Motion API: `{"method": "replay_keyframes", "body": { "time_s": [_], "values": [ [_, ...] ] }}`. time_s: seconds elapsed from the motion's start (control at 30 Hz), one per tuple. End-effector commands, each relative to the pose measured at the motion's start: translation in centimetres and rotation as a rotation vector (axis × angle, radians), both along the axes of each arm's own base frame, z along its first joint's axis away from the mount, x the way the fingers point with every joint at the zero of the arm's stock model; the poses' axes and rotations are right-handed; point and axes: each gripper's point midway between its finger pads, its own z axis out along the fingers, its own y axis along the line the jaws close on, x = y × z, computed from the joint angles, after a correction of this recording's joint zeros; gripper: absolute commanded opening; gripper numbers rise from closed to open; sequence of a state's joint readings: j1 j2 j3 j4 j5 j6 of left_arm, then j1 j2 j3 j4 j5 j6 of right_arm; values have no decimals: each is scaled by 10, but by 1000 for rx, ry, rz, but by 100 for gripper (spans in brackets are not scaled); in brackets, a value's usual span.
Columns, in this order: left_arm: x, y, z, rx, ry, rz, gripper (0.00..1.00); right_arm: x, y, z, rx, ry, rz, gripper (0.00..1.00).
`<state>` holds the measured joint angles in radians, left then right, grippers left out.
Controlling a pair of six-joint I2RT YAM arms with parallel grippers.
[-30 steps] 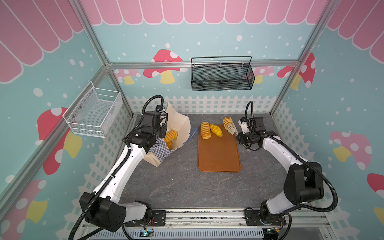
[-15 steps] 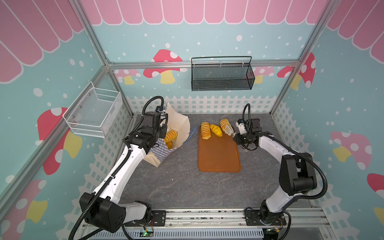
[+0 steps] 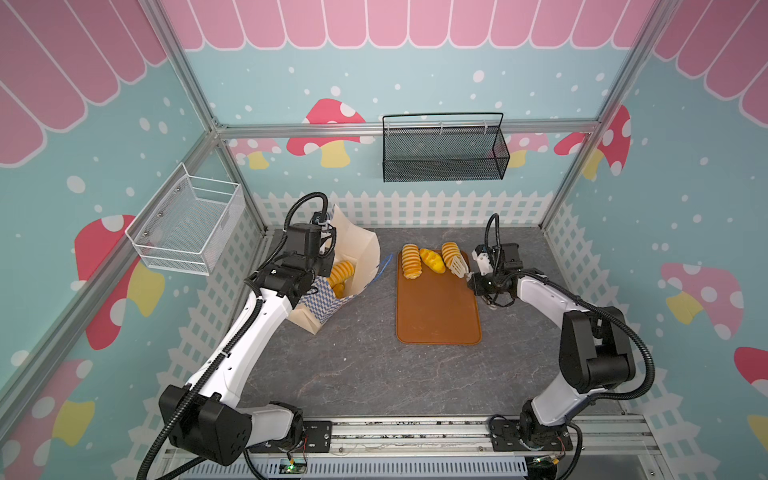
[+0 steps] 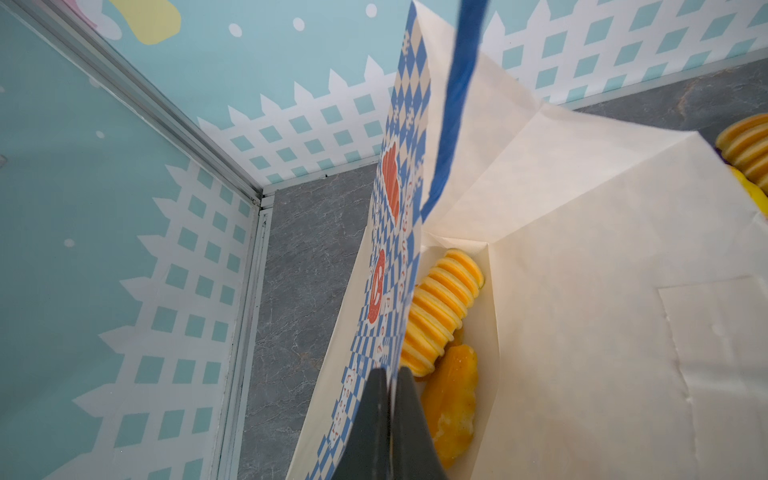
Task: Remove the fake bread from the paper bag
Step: 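Lower the bread onto the tray and open the tongs to release it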
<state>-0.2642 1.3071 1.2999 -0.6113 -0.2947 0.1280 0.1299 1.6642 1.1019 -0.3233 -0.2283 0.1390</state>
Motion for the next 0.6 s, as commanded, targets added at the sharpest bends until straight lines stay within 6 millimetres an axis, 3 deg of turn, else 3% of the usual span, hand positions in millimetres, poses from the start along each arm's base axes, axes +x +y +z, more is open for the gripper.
{"method": "replay_keyframes", "body": {
  "time_s": [0.0, 0.43, 0.57],
  "values": [
    [1, -7, -6, -5, 7, -31, 0, -1, -1, 14, 6, -39, -2, 14],
    [0, -6, -5, -5, 2, -29, 0, -18, -4, 13, 4, -21, -9, 18],
    [0, -7, -5, -7, 3, -31, 0, -20, -6, 14, -1, -16, -16, 32]
  ]
}}
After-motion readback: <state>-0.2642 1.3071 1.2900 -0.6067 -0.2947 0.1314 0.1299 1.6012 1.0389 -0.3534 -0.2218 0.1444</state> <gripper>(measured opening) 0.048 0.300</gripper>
